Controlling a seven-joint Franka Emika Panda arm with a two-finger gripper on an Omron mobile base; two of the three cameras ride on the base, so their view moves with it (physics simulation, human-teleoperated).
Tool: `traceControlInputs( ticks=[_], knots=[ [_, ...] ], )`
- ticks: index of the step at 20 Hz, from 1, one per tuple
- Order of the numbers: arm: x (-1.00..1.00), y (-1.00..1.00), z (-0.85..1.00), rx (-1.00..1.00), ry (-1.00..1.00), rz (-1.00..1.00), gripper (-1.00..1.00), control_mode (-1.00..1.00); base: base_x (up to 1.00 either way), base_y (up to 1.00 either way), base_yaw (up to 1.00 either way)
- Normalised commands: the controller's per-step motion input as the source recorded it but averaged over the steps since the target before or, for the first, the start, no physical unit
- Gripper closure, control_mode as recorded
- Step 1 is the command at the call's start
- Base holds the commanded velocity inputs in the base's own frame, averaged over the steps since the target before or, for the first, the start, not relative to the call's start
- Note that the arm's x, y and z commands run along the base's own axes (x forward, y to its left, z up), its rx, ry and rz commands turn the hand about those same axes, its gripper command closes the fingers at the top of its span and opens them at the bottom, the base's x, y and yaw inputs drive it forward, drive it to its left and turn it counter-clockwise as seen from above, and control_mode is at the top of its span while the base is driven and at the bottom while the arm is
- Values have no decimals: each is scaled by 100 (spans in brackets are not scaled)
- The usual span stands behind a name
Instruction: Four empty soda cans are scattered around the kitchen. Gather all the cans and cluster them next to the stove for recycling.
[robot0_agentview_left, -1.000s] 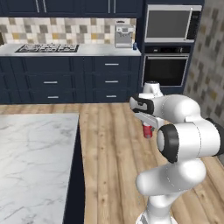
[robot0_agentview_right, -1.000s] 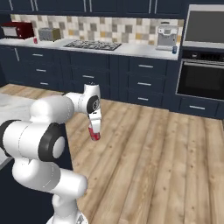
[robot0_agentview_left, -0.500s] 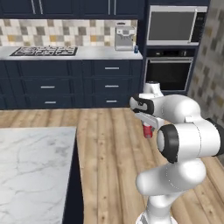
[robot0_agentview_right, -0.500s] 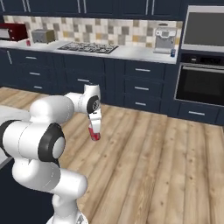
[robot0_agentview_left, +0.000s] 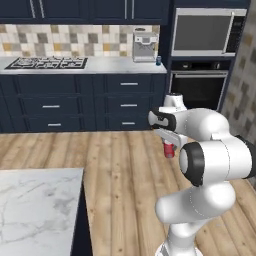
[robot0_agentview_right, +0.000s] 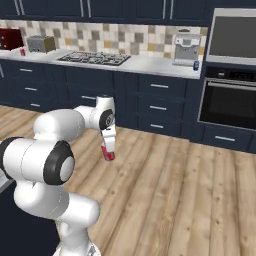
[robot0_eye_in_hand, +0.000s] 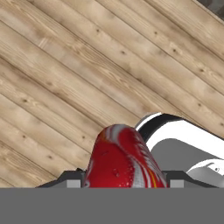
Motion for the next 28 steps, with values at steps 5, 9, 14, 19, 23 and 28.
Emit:
traceControlInputs(
  ticks=[5,9,14,19,23,28],
  knots=[
    [0,0,0,0,0,0,100,100,68,-22,1],
    [0,0,0,0,0,0,100,100,69,-21,1],
    [0,0,0,0,0,0,100,100,69,-21,2],
    [0,0,0,0,0,0,100,100,68,-22,2],
    [0,0,0,0,0,0,100,100,68,-22,2],
    [0,0,0,0,0,0,100,100,68,-22,1]
  ],
)
